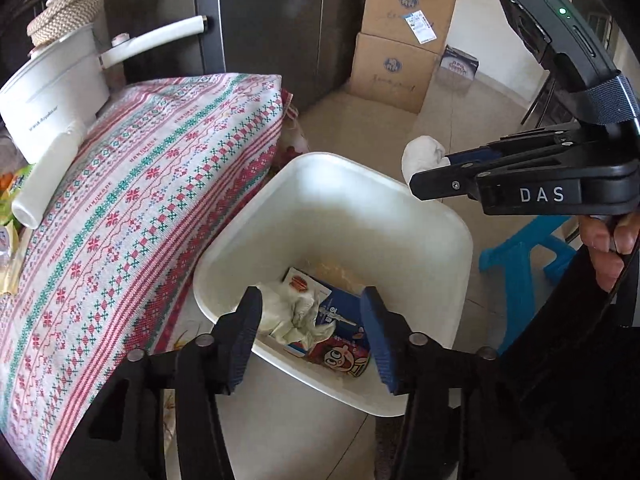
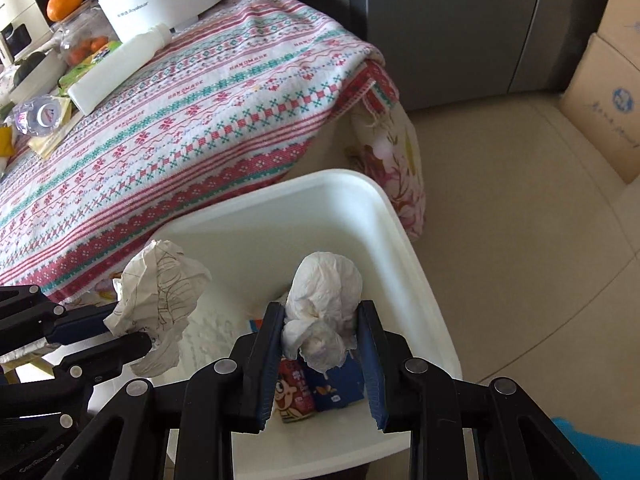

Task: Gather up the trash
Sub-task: 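Open the left tool to drop the wrapper while the right tool releases the tissue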

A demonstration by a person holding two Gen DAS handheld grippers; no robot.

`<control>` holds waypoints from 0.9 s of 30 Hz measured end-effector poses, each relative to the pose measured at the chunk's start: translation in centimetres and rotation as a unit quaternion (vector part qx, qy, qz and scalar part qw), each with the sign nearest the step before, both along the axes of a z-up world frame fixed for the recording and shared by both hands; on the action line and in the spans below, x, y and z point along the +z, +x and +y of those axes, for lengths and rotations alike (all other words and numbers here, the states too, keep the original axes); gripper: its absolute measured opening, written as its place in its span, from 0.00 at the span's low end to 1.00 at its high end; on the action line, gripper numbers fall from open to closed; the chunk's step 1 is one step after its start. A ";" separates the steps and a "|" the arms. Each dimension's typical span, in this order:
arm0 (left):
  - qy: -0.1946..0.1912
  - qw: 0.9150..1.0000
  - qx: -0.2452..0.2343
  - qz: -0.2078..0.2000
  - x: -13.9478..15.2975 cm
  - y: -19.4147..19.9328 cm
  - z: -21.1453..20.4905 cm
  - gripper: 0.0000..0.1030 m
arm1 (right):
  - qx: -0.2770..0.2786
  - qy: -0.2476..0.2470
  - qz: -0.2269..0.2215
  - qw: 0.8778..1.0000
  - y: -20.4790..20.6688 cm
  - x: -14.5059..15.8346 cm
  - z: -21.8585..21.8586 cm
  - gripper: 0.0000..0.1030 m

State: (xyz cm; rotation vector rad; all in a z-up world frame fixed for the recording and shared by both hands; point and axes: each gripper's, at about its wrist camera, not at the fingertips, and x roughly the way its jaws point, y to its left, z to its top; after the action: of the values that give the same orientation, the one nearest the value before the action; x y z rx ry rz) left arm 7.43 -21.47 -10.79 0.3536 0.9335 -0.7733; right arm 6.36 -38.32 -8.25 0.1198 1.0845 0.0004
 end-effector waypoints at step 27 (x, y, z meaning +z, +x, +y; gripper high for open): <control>-0.022 0.987 0.161 -0.017 4.4 2.2 12.4 0.76 | 0.017 -0.004 0.000 1.000 1.0 0.3 2.7 0.74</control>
State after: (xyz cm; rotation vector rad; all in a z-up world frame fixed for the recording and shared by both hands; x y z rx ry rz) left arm 9.61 -9.07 -6.41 0.1706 0.9122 -0.4896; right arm 7.35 -35.60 -7.96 0.0934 1.0873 0.0273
